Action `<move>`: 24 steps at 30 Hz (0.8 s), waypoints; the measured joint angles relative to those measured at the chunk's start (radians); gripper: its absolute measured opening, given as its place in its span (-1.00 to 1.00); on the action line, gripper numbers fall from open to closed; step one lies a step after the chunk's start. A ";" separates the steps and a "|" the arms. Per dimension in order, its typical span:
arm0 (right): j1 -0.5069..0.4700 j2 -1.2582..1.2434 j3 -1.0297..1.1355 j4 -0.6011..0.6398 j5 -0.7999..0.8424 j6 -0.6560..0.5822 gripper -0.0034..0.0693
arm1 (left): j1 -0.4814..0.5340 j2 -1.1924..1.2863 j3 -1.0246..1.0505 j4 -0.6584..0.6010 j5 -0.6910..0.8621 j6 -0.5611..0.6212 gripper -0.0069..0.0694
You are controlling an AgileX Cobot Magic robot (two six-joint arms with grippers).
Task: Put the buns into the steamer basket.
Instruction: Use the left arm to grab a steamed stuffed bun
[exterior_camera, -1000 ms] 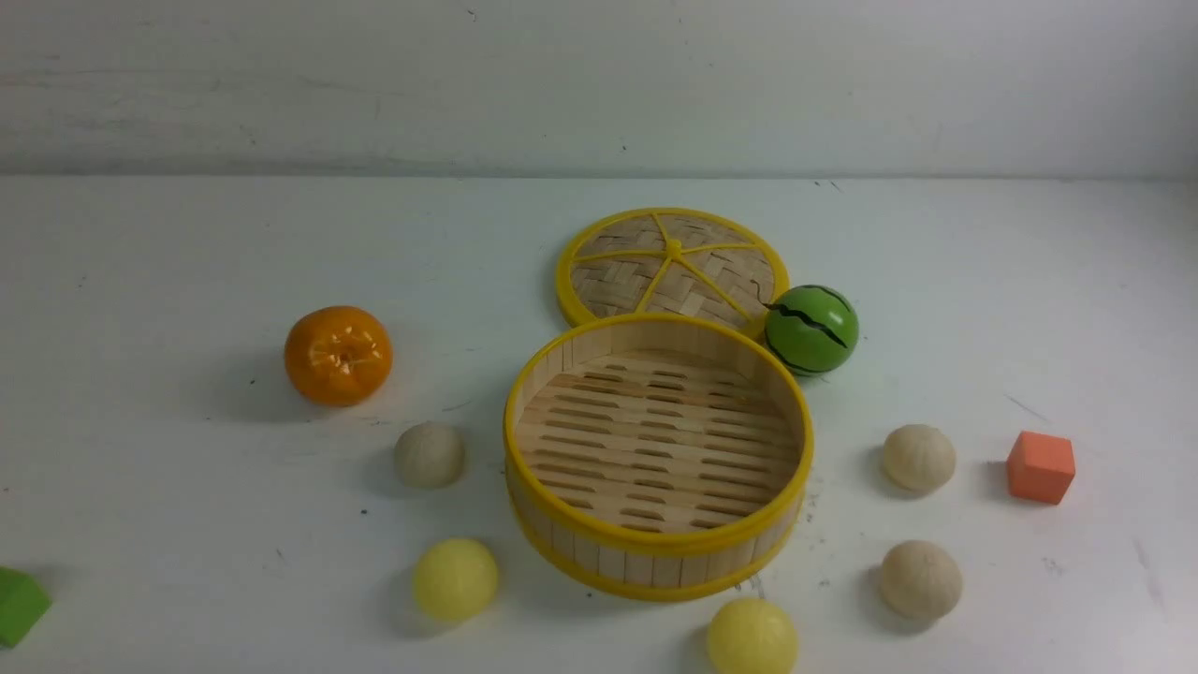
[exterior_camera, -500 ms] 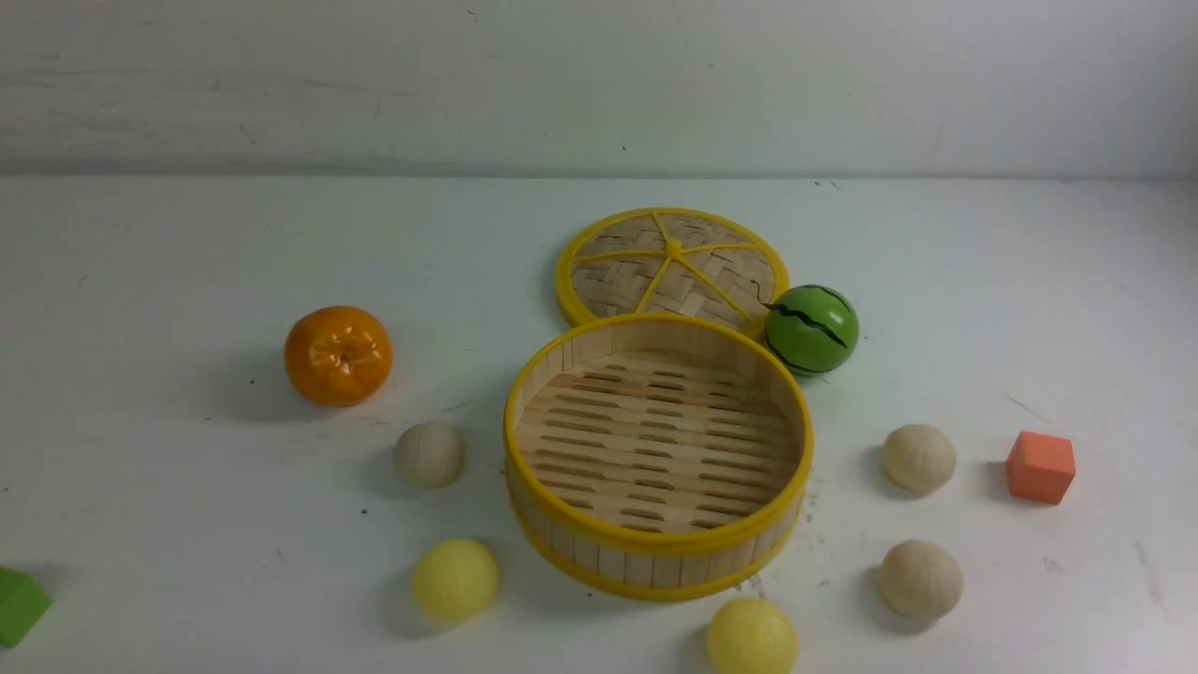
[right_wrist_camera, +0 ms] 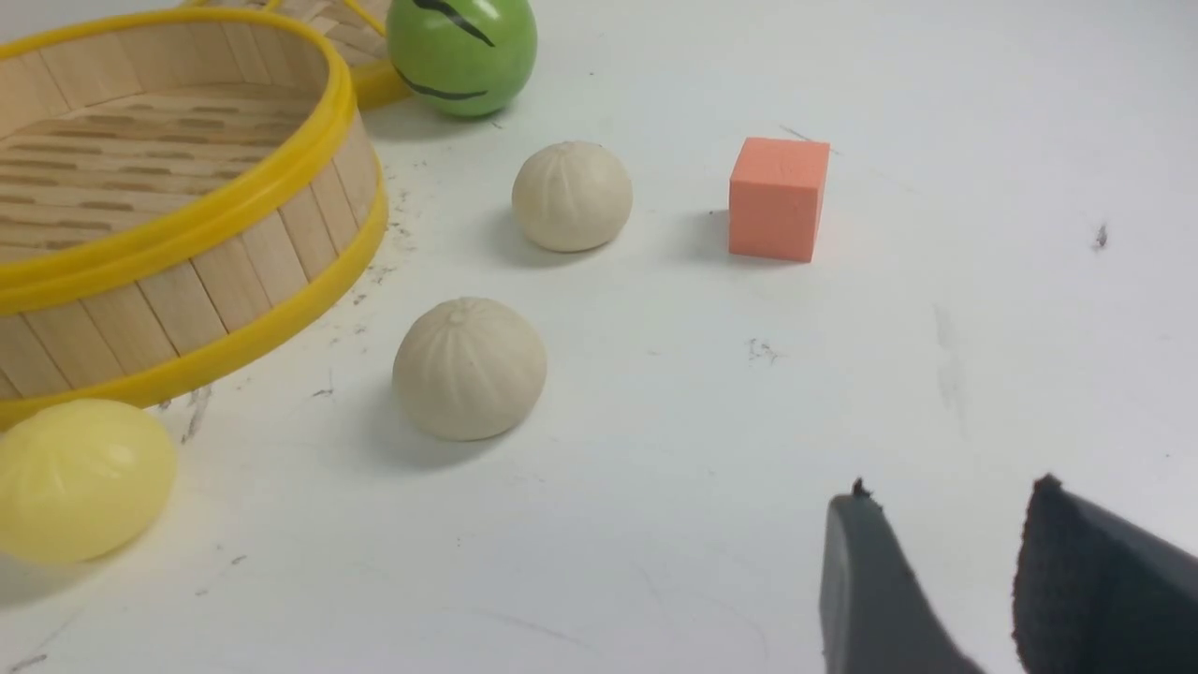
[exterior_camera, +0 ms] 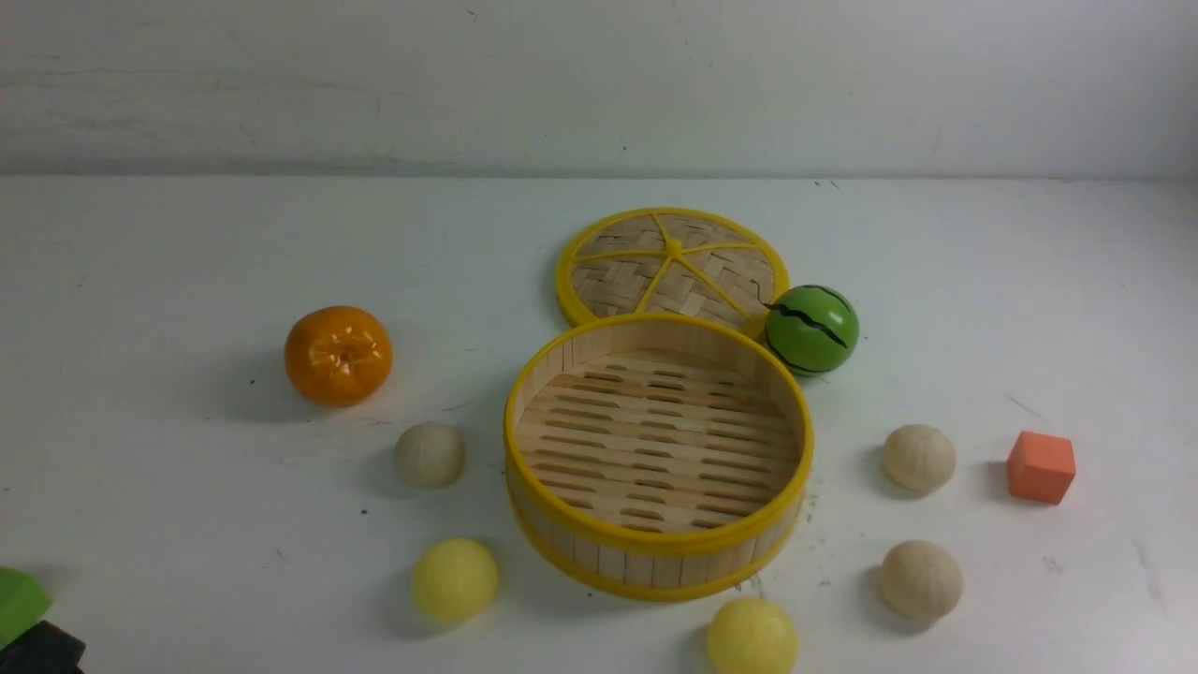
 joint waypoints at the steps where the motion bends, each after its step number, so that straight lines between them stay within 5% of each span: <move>1: 0.000 0.000 0.000 0.000 0.000 0.000 -0.24 | 0.000 0.000 0.000 -0.034 -0.031 0.000 -0.20; 5: 0.000 0.000 0.000 0.000 0.000 0.000 -0.24 | -0.002 0.000 -0.031 -0.099 0.024 -0.001 -0.29; 13: 0.000 0.000 0.000 0.000 0.000 0.001 -0.24 | -0.003 0.205 -0.387 -0.114 0.559 0.269 -0.84; 18: 0.000 0.000 0.000 0.000 0.000 0.001 -0.24 | -0.003 0.543 -0.586 -0.094 0.851 0.354 -0.85; 24: 0.000 0.000 0.000 0.000 0.000 0.001 -0.24 | -0.009 0.895 -0.732 -0.025 0.889 0.429 -0.85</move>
